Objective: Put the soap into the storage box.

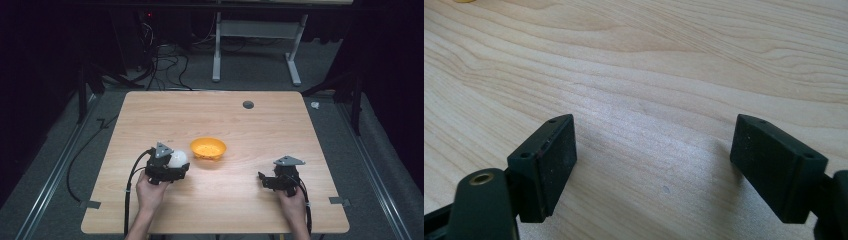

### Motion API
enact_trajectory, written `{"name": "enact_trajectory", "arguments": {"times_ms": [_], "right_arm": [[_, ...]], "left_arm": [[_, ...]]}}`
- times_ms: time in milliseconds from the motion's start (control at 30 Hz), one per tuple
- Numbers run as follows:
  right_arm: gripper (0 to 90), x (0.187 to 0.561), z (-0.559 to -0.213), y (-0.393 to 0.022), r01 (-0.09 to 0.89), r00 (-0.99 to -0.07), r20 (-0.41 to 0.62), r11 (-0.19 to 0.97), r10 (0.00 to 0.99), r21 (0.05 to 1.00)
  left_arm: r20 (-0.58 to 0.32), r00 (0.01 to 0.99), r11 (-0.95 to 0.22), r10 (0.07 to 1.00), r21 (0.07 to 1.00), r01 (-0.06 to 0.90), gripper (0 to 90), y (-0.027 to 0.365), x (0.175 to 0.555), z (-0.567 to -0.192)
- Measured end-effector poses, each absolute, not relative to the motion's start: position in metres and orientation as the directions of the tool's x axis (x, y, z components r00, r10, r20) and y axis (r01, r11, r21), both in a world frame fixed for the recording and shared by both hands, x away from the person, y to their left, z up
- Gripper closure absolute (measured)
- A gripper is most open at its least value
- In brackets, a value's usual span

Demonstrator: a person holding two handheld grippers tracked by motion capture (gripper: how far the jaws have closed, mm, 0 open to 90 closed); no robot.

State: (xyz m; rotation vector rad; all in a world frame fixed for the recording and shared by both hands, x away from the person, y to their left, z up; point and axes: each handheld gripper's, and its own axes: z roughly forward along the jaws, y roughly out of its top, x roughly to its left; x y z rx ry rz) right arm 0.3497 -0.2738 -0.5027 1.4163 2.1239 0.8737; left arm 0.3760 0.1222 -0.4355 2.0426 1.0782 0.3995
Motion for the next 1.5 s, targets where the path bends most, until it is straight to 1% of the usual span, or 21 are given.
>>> {"name": "enact_trajectory", "arguments": {"times_ms": [400,500,700,867,1500], "right_arm": [[19.6,0.35,-0.503,-0.274,0.648,-0.378,-0.01,0.273,0.926,0.711],[19.5,0.35,-0.502,-0.274,0.649,-0.378,-0.01,0.273,0.926,0.71],[19.6,0.35,-0.503,-0.274,0.648,-0.378,-0.01,0.273,0.926,0.711],[19.6,0.35,-0.503,-0.275,0.649,-0.376,-0.009,0.271,0.926,0.711],[19.6,0.35,-0.503,-0.275,0.649,-0.376,-0.008,0.27,0.926,0.711]], "left_arm": [[-0.072,0.623,-0.362,0.779,0.76,0.54,24.0,0.108,0.382,-0.427],[-0.086,0.631,-0.358,0.771,0.761,0.541,24.0,0.105,0.385,-0.425],[-0.076,0.652,-0.38,0.754,0.76,0.527,24.0,0.095,0.391,-0.421],[-0.101,0.656,-0.373,0.748,0.754,0.541,24.0,0.089,0.4,-0.419],[-0.063,0.695,-0.449,0.717,0.72,0.529,24.0,0.047,0.43,-0.418]]}}
